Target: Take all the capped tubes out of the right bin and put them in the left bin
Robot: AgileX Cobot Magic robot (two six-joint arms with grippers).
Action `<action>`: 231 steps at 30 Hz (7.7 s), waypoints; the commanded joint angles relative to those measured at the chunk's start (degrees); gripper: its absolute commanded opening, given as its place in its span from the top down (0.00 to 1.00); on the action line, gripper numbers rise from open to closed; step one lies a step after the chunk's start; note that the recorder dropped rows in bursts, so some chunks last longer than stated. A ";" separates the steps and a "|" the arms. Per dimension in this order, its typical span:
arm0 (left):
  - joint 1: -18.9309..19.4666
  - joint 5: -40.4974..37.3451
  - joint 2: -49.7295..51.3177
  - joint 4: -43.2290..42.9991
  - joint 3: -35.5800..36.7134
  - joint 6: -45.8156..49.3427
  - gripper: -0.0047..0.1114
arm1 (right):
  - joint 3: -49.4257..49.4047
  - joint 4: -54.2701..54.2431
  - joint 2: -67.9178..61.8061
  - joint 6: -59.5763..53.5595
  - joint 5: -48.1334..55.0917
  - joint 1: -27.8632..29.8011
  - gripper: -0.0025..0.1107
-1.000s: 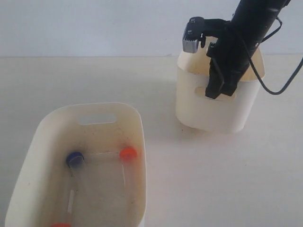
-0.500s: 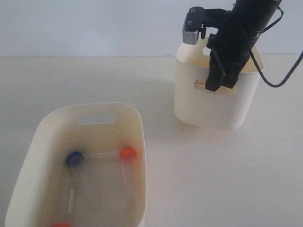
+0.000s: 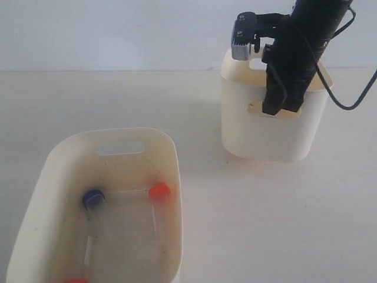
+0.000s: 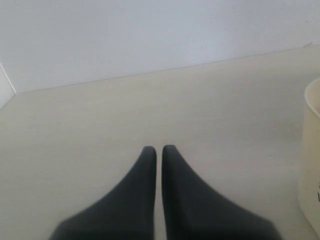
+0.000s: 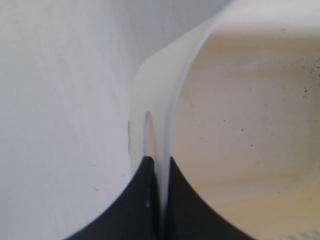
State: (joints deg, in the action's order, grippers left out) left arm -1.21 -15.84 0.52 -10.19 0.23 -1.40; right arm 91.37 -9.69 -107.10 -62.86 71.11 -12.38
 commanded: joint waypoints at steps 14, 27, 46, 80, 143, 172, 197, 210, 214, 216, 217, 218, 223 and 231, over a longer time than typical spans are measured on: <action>0.06 0.87 -0.11 0.06 -0.23 -0.66 0.92 | -8.83 5.88 1.41 -5.69 -8.40 0.38 0.94; 0.06 0.87 -0.11 0.06 -0.23 -0.66 0.92 | 1.20 7.23 3.16 -4.96 -2.52 0.50 0.98; 0.06 0.87 -0.11 0.06 -0.23 -0.66 0.92 | 2.92 -3.44 5.17 -5.41 -1.14 1.37 0.98; 0.06 0.87 -0.11 0.06 -0.23 -0.66 0.92 | -2.77 -35.95 4.69 -0.39 -1.14 12.15 0.98; 0.06 0.87 -0.11 0.06 -0.23 -0.66 0.92 | -12.05 -3.08 4.44 -8.94 -5.53 7.82 0.39; 0.06 0.87 -0.11 0.06 -0.23 -0.66 0.92 | -20.24 0.81 5.25 -13.80 -14.15 7.82 0.35; 0.06 0.87 -0.11 0.06 -0.23 -0.66 0.92 | -20.46 -6.78 17.17 -14.19 -17.36 7.82 0.35; 0.06 0.87 -0.11 0.06 -0.23 -0.66 0.92 | -20.46 -9.35 17.05 18.21 -35.61 7.82 0.40; 0.06 0.87 -0.11 0.06 -0.23 -0.66 0.92 | -19.37 -5.28 14.78 30.48 -33.34 7.82 0.55; 0.06 0.87 -0.11 0.06 -0.23 -0.66 0.92 | -17.97 -5.29 12.47 30.76 -31.28 7.82 0.54; 0.06 0.87 -0.11 0.06 -0.23 -0.66 0.92 | -16.74 -5.29 10.95 32.05 -30.10 7.82 0.51; 0.06 0.87 -0.11 0.06 -0.23 -0.66 0.92 | -15.42 -5.29 9.25 33.91 -28.56 7.82 0.48; 0.06 0.87 -0.11 0.06 -0.23 -0.66 0.92 | -4.58 1.96 0.40 47.94 -17.45 7.82 0.47; 0.06 0.87 -0.11 0.06 -0.23 -0.66 0.92 | 6.60 3.35 -8.84 53.96 -9.23 7.82 0.47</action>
State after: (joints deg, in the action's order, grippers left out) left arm -1.21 -15.84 0.52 -10.19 0.23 -1.40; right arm 95.82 -7.57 -113.85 -10.10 59.36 -4.59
